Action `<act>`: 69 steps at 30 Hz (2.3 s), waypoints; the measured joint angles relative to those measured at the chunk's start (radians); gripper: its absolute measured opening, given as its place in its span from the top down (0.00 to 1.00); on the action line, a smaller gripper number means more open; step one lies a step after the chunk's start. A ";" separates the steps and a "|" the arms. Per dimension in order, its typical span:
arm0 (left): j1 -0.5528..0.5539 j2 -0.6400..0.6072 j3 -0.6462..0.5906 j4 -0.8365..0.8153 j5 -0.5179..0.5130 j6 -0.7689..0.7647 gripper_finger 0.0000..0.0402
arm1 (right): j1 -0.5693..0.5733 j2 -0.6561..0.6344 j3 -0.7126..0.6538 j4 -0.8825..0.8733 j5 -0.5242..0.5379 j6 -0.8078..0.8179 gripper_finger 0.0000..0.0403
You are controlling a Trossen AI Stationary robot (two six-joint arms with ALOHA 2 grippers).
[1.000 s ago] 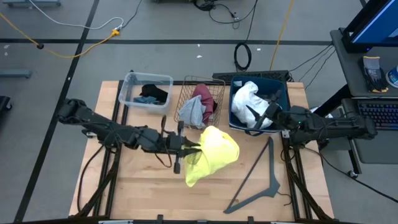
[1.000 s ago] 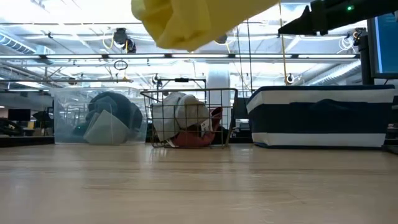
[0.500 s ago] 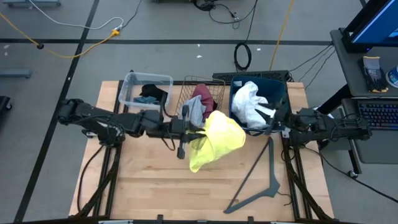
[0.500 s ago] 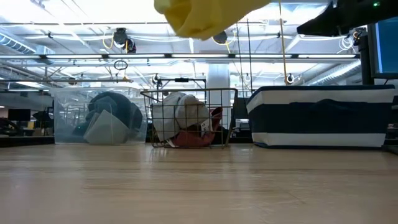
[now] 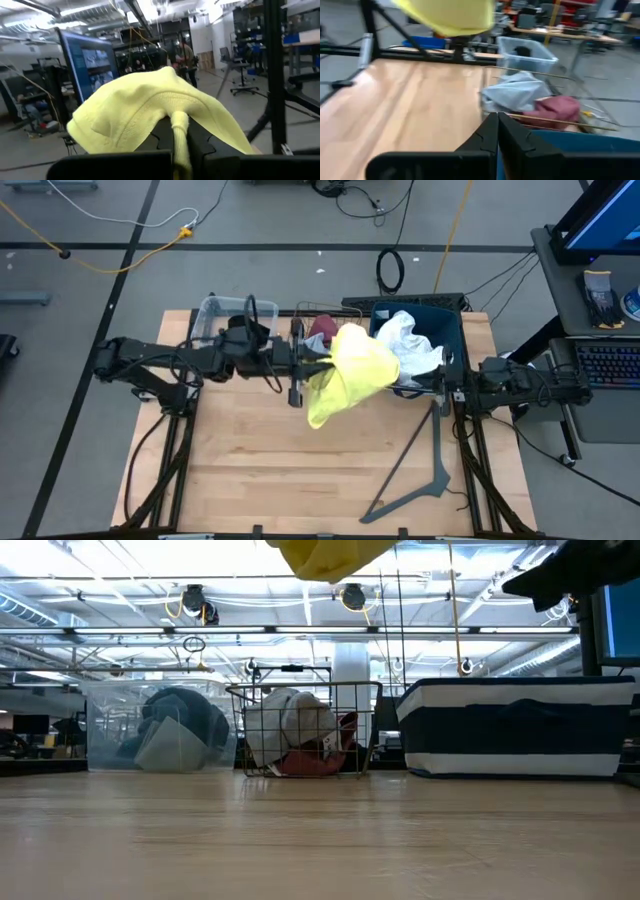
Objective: Pick & Place Cloths
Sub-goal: Put the yellow shirt into the blue laundry organizer
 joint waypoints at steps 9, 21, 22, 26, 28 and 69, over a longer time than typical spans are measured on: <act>0.083 0.016 0.005 0.166 0.081 0.000 0.99 | 0.000 0.000 0.000 -0.054 -0.170 0.011 1.00; 0.164 0.175 0.076 0.298 0.099 -0.025 0.99 | 0.000 0.000 0.000 -0.118 -0.279 0.008 1.00; 0.170 0.190 0.090 0.279 0.103 -0.030 0.99 | 0.000 0.000 -0.001 -0.118 -0.300 0.007 1.00; 0.190 0.296 0.203 0.276 0.135 -0.018 0.99 | 0.000 0.000 -0.001 -0.118 -0.370 0.008 1.00; 0.198 0.360 0.275 0.268 0.147 -0.016 0.99 | 0.000 0.000 -0.001 -0.118 -0.379 0.008 1.00; 0.338 0.860 0.665 0.374 0.339 -0.197 0.99 | 0.001 0.000 -0.001 -0.126 -0.446 0.001 1.00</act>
